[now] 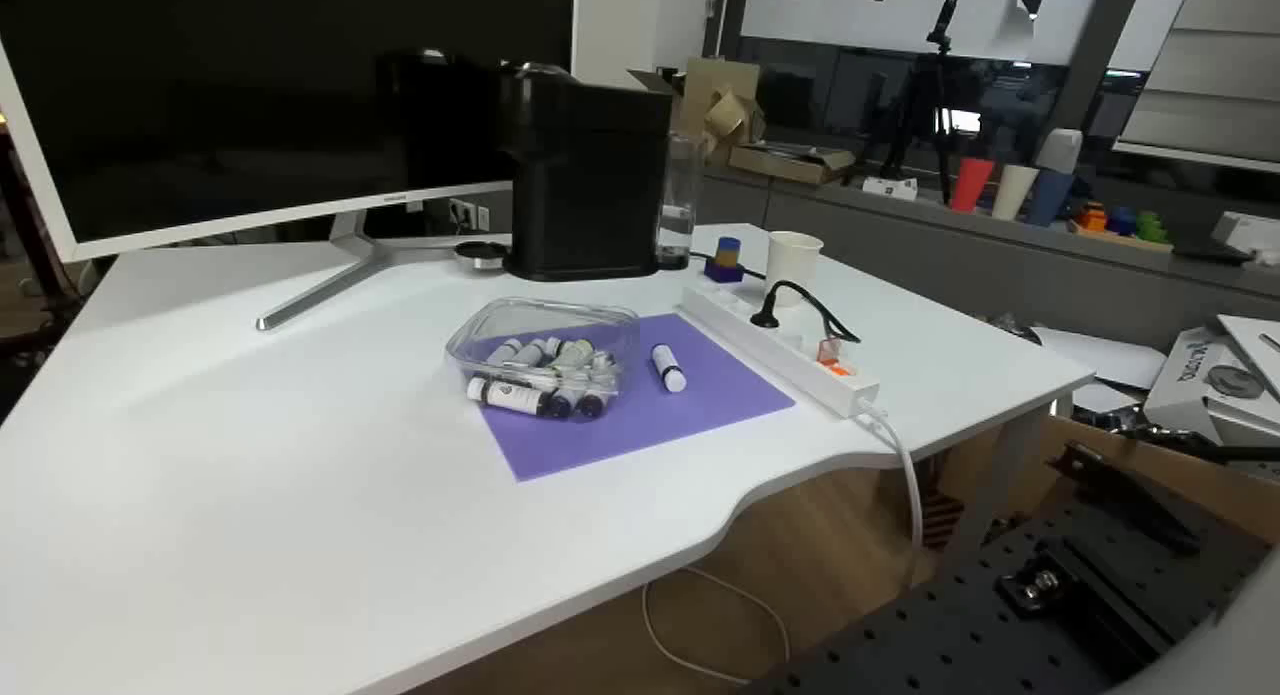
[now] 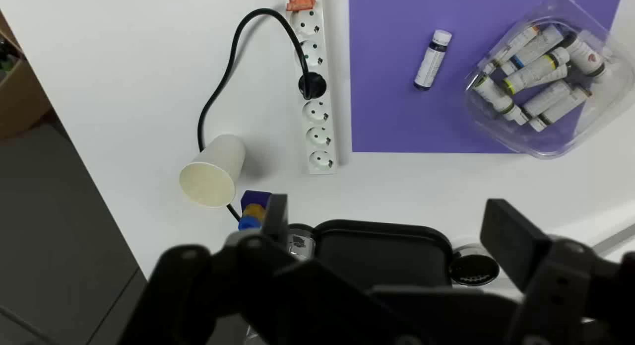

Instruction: Open the lid of the container

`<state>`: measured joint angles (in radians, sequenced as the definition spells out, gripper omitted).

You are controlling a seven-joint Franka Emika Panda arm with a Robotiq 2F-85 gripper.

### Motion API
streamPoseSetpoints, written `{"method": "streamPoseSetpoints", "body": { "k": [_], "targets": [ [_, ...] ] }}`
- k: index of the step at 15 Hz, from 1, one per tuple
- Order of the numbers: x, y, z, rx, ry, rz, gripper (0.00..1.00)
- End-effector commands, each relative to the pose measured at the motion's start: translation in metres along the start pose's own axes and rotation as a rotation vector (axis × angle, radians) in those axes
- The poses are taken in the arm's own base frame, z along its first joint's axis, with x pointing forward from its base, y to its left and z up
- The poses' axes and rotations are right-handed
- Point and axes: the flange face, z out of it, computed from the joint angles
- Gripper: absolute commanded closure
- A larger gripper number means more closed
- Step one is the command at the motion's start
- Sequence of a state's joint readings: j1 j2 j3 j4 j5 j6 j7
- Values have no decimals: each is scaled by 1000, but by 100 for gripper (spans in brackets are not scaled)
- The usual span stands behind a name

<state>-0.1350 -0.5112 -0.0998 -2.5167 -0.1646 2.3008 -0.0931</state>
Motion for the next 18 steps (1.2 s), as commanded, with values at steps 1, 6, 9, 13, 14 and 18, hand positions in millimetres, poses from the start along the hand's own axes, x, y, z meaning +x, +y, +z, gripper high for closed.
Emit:
{"method": "streamPoseSetpoints", "body": {
  "k": [1,6,9,13,14,18],
  "targets": [
    [0,0,-1,0,-1,0,0],
    [1,0,-1,0,0,0,0],
    [1,0,-1,0,0,0,0],
    [-4,-27,16,-25,9,-96,0],
    [-7,-41,24,-29,17,-148,0],
    [-27,-102,60,-8,50,-341,0]
  ]
}}
